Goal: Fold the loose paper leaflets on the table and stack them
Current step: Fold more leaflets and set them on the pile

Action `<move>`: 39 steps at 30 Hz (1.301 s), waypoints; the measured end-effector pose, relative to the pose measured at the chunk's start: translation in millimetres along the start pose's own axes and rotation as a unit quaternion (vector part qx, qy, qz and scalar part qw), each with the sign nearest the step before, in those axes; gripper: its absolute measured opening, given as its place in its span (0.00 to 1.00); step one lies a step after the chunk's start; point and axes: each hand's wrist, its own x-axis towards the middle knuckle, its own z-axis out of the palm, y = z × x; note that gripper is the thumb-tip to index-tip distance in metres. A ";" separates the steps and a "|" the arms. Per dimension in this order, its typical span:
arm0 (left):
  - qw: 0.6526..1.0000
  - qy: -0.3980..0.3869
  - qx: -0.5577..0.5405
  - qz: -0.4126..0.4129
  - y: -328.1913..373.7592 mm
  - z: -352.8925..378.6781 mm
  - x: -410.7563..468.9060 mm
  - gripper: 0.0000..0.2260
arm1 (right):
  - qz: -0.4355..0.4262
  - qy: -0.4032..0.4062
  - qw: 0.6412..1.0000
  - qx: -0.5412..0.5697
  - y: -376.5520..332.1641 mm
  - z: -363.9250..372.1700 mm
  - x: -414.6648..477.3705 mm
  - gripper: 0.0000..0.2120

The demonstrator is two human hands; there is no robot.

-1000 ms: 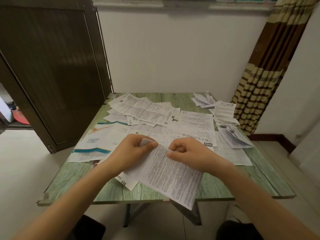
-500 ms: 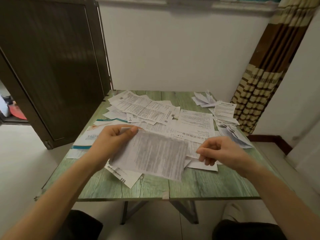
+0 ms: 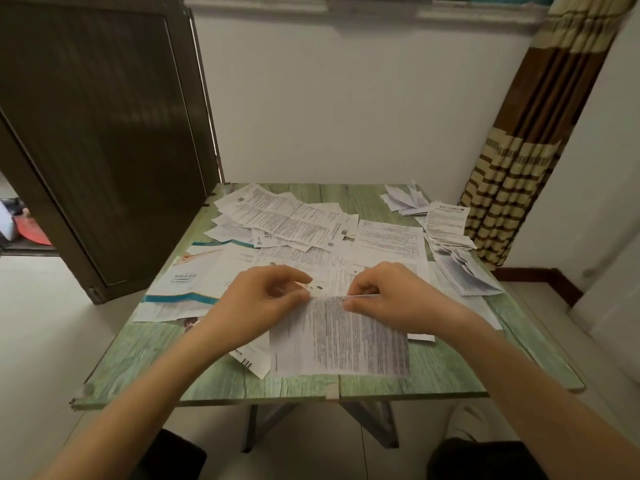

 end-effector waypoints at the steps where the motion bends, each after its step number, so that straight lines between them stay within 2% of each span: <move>1: 0.999 -0.020 0.038 0.019 4.7 3.2 -0.2 0.07 | -0.012 0.005 1.000 -0.005 -2.9 2.5 -0.7 0.08; 5: 0.986 -0.048 0.150 0.058 18.4 17.6 0.0 0.09 | -0.058 0.028 0.997 -0.039 -11.2 10.7 -0.5 0.09; 11: 0.984 -0.074 0.158 0.030 2.2 6.9 0.1 0.09 | -0.041 0.016 0.999 0.011 7.4 5.1 -5.9 0.07; 14: 0.988 -0.087 0.128 -0.022 -13.2 -10.3 -3.4 0.08 | -0.009 0.008 0.999 0.044 26.8 -2.0 -12.2 0.07; 17: 0.992 -0.030 0.099 -0.072 -28.7 -35.7 -5.3 0.08 | 0.042 0.046 0.994 0.089 42.7 -11.1 -18.5 0.08; 19: 0.995 0.004 0.000 -0.099 -33.0 -40.9 -6.7 0.07 | 0.081 0.076 0.968 0.224 44.3 -10.8 -20.3 0.06; 21: 0.986 -0.024 -0.119 -0.115 -23.8 -28.7 -10.0 0.06 | 0.102 0.103 0.930 0.338 38.3 -3.8 -16.9 0.05; 22: 0.979 -0.050 -0.157 -0.122 -16.8 -17.6 -11.5 0.11 | 0.107 0.111 0.915 0.372 33.1 0.9 -14.1 0.05; 24: 0.965 -0.076 -0.216 -0.131 -3.5 6.4 -13.6 0.17 | 0.107 0.119 0.899 0.407 22.1 10.5 -9.0 0.05; 27: 0.947 -0.022 -0.297 -0.124 8.8 30.2 -13.0 0.09 | 0.105 0.136 0.896 0.409 10.6 23.7 -7.3 0.05; 30: 0.941 0.018 -0.313 -0.127 13.5 35.9 -13.0 0.04 | 0.116 0.113 0.898 0.410 6.9 29.7 -12.4 0.05; 33: 0.950 -0.017 -0.287 -0.124 16.6 33.6 -14.8 0.04 | 0.134 0.055 0.899 0.414 9.8 23.5 -17.4 0.03; 35: 0.953 -0.044 -0.272 -0.123 17.9 31.3 -14.5 0.04 | 0.136 0.034 0.887 0.440 11.9 19.7 -19.2 0.03; 39: 0.952 -0.065 -0.274 -0.120 18.0 29.0 -14.0 0.06 | 0.120 0.008 0.851 0.511 13.8 22.0 -19.2 0.11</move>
